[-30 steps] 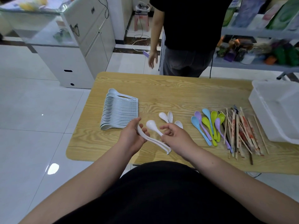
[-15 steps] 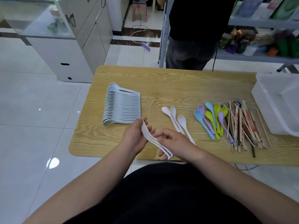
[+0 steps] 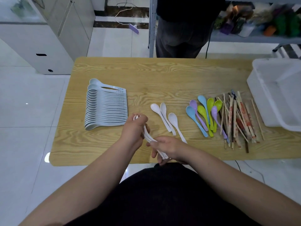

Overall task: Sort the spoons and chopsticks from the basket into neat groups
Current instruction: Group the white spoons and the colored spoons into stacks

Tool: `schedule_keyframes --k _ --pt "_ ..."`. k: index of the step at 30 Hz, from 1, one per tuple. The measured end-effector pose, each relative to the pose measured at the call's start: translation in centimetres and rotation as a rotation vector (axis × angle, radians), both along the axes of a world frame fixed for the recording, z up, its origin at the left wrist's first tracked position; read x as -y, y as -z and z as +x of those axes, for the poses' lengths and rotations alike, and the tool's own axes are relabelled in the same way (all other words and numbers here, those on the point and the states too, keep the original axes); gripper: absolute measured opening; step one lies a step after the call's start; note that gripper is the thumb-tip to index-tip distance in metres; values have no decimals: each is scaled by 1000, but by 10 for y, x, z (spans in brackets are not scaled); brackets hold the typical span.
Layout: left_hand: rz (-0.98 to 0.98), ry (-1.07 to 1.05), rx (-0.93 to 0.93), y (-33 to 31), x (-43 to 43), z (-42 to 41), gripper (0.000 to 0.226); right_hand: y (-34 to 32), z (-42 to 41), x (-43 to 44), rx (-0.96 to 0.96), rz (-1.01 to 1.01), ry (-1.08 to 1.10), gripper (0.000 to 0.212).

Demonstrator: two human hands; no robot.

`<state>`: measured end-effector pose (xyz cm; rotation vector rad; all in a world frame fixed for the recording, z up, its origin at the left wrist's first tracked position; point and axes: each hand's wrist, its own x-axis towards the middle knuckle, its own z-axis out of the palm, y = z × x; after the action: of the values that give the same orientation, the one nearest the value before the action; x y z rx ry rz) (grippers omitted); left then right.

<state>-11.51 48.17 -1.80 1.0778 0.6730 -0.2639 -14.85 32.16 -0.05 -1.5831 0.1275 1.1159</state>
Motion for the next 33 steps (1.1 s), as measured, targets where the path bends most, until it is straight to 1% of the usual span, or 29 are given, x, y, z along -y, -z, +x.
schedule_keyframes --k 4,6,8,9,10,11,13,14,15,16,18,20,21,22,24,27,30,33 --pt "-145 -143 -54 4 -1 24 17 7 30 6 -267 163 132 43" --pt "-165 -162 -65 8 4 34 14 16 44 8 -390 166 155 45" --pt "-154 -175 -84 13 9 45 15 27 60 12 -412 126 125 44" --pt "-126 -167 -99 16 9 50 15 32 69 15 -375 81 95 43" --pt "-79 -138 -114 20 10 56 18 36 79 20 -293 14 52 40" --pt "-3 -76 -129 24 9 63 22 40 91 25 -157 -87 -16 37" --pt "201 113 -157 32 6 78 29 47 121 38 219 -354 -254 33" --pt "291 206 -162 36 5 87 29 52 137 45 411 -468 -399 34" --pt "362 290 -152 40 5 97 26 59 153 51 562 -550 -516 32" --pt "432 367 -131 45 5 108 23 66 169 55 673 -606 -585 29" --pt "648 524 -56 57 6 132 19 80 198 58 834 -680 -607 32" --pt "933 630 44 72 7 156 18 96 223 58 944 -705 -532 33" --pt "1038 643 106 79 7 165 22 103 233 57 981 -707 -482 33" --pt "1095 644 170 86 7 174 25 110 241 56 1009 -705 -435 33" --pt "1149 644 270 102 4 186 35 124 254 54 1072 -687 -369 32" --pt "1195 710 349 122 -1 195 44 142 263 55 1151 -642 -334 31" --pt "1290 760 451 137 -3 197 44 158 263 53 1119 -625 -354 37" --pt "1329 709 502 145 -1 196 39 166 259 49 1132 -628 -327 42"
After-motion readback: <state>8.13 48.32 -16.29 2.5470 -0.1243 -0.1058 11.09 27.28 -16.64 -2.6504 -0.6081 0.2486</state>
